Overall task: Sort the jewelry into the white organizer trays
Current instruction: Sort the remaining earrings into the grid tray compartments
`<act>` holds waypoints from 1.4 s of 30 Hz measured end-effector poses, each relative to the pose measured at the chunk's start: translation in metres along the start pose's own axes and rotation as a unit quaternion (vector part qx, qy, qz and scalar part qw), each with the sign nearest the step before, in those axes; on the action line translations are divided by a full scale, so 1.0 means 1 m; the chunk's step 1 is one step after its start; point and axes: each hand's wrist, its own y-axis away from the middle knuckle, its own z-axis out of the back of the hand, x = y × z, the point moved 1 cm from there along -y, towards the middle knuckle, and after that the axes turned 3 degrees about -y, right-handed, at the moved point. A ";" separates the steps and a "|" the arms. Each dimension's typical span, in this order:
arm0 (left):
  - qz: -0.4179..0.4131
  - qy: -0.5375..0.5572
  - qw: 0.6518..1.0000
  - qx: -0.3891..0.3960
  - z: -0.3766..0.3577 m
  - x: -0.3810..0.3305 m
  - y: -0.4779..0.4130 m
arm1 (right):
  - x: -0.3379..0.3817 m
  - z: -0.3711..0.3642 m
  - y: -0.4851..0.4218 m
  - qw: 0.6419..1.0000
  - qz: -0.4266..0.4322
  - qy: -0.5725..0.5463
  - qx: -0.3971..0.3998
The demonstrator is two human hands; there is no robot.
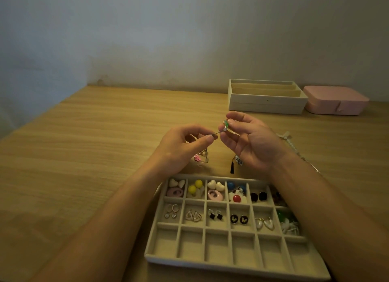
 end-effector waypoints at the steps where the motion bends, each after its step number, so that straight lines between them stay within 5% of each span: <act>1: -0.002 0.002 1.000 0.003 0.000 0.000 0.000 | -0.001 0.001 -0.001 1.000 0.000 0.004 -0.004; 13: -0.003 0.060 0.998 -0.015 -0.002 0.001 0.001 | -0.004 0.002 -0.001 0.983 0.028 0.168 0.074; 19: -0.004 0.061 0.998 -0.024 -0.001 0.005 0.000 | -0.007 -0.001 0.003 0.903 0.159 0.393 0.064; 26: 0.006 0.067 0.997 -0.030 0.000 0.004 -0.001 | -0.011 0.001 -0.002 0.814 0.253 0.520 0.054; 38: 0.013 0.041 0.999 -0.010 0.001 0.006 -0.001 | -0.012 -0.001 -0.004 0.764 0.277 0.579 0.065; 42: 0.041 0.072 0.997 -0.006 0.001 0.006 0.000 | -0.010 -0.001 -0.003 0.772 0.275 0.569 0.075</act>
